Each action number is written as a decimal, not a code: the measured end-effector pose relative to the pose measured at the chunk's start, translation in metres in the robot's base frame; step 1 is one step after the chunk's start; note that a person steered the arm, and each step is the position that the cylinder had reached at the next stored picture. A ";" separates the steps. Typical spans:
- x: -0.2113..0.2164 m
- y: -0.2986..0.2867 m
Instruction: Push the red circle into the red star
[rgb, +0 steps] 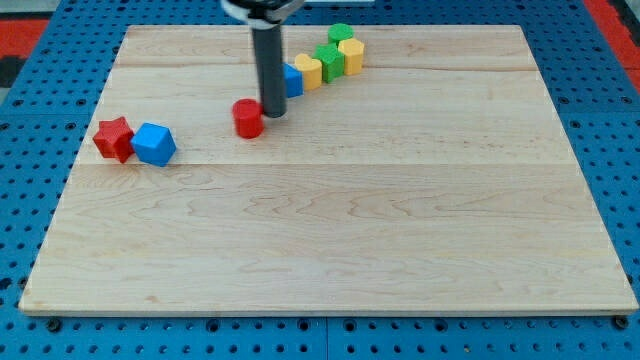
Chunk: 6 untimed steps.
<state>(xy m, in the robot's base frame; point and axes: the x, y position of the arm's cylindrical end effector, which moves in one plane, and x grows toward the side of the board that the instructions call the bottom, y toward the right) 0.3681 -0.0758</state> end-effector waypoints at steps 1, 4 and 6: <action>0.016 0.018; -0.011 -0.131; 0.030 -0.076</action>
